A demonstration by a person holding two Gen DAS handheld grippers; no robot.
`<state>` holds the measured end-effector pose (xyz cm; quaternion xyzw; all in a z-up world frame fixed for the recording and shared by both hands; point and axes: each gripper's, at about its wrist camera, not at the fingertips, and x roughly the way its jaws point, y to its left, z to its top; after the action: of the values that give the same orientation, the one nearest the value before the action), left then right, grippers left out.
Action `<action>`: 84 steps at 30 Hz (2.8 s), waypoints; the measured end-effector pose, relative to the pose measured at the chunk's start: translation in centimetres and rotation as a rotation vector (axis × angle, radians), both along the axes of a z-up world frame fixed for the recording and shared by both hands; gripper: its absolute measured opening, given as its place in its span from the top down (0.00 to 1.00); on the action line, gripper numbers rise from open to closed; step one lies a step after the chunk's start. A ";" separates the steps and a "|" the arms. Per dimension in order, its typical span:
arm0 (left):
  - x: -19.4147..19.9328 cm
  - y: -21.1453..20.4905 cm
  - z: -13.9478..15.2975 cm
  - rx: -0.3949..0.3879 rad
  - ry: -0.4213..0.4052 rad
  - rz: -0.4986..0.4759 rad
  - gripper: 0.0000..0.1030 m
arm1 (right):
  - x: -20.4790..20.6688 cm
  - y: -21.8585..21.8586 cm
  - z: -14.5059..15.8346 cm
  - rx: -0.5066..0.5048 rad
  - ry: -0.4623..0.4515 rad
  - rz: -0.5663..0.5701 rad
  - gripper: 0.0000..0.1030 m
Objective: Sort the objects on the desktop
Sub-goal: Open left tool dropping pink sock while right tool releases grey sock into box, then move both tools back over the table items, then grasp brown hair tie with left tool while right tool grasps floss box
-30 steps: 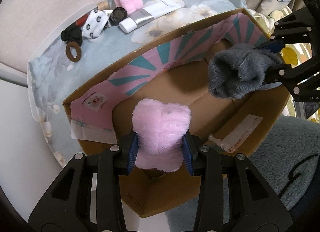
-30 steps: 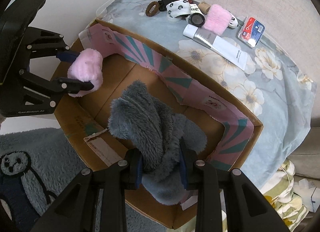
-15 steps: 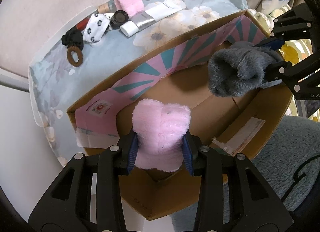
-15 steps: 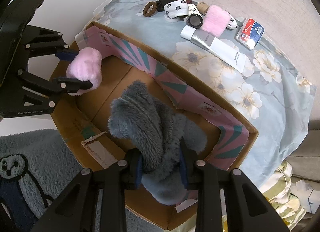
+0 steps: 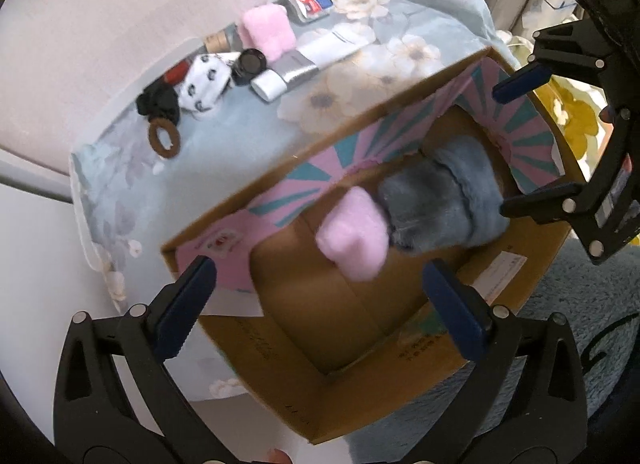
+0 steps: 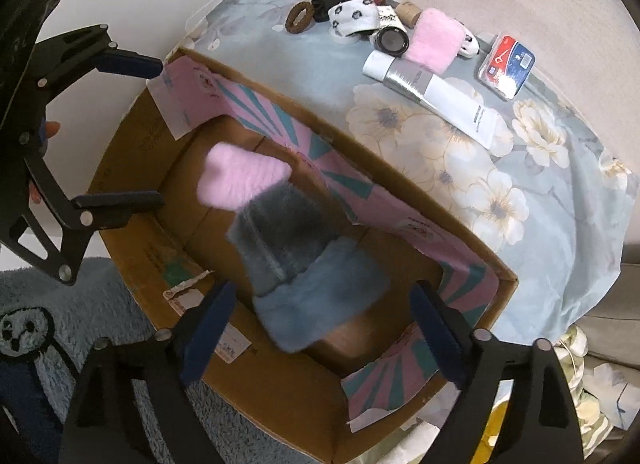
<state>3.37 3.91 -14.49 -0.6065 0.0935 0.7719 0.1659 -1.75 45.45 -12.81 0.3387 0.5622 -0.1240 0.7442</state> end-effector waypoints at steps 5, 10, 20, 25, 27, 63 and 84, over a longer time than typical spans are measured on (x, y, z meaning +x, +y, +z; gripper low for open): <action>0.5 -0.6 0.3 0.013 0.002 0.016 0.00 | -0.2 0.1 0.1 -0.003 0.001 -0.057 0.00; 1.1 -0.7 1.1 -0.001 0.020 0.016 0.00 | -0.2 0.0 0.2 -0.016 0.007 -0.078 0.00; 1.0 -2.0 3.7 0.020 0.080 0.158 0.00 | -1.7 -0.9 3.1 -0.062 0.033 -0.253 0.00; 0.8 -3.3 5.4 0.041 0.120 0.199 0.00 | -2.9 -1.7 5.8 -0.212 0.074 -0.507 0.00; 0.7 -4.1 6.0 0.031 0.140 0.230 0.00 | -3.5 -2.1 6.6 -0.233 0.066 -0.532 0.00; -13.8 -16.1 -7.9 0.159 0.105 0.578 0.12 | -7.8 -21.5 -3.8 -0.238 0.028 -1.090 0.00; -14.8 -16.3 -12.6 0.166 0.083 0.626 0.67 | -9.5 -25.8 -7.3 -0.213 0.051 -1.239 0.51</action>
<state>-11.47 -12.40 -27.06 -0.5584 -0.1541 0.8144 -0.0347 -11.22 19.63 -20.08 0.5226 0.2638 -0.5953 0.5504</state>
